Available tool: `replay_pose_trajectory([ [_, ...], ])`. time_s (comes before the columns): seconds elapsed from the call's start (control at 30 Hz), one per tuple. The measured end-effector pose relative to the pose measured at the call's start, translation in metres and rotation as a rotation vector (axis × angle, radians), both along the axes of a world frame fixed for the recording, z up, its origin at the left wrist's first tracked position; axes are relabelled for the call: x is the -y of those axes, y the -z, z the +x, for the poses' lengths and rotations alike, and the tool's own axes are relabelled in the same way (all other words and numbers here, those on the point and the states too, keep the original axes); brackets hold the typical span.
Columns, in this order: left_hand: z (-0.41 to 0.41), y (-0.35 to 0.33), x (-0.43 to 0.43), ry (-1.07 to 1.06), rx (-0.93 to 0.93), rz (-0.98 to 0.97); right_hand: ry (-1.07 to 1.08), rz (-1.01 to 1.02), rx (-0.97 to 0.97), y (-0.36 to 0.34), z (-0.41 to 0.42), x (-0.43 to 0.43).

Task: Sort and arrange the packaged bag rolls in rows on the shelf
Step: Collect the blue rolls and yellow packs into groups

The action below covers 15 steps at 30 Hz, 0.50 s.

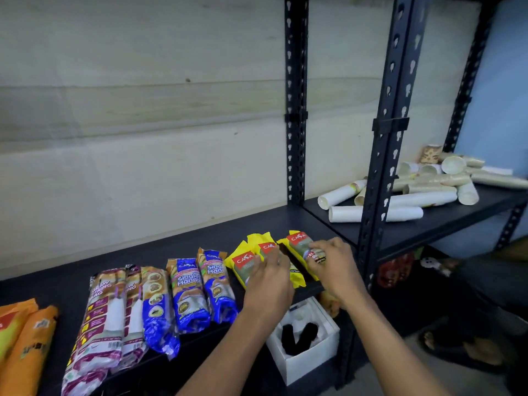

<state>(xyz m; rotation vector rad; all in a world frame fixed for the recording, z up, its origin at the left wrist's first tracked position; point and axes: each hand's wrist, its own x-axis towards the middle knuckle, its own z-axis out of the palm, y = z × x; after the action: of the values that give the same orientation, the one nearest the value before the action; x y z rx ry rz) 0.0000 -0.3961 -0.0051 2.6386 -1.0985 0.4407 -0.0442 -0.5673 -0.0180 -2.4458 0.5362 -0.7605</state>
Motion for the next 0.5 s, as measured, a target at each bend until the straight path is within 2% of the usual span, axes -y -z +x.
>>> replay_pose_trajectory([
  [0.17, 0.001, -0.006, 0.015, 0.082, -0.007, -0.082, 0.025, 0.007, 0.065, 0.006, -0.007, 0.017],
  [0.33, -0.004, -0.001, 0.026, 0.093, 0.02, -0.152, -0.052, 0.042, 0.164, 0.012, -0.009, 0.016],
  [0.5, -0.004, -0.003, 0.027, 0.098, 0.016, -0.137, -0.079, 0.099, 0.227, 0.018, -0.011, 0.015],
])
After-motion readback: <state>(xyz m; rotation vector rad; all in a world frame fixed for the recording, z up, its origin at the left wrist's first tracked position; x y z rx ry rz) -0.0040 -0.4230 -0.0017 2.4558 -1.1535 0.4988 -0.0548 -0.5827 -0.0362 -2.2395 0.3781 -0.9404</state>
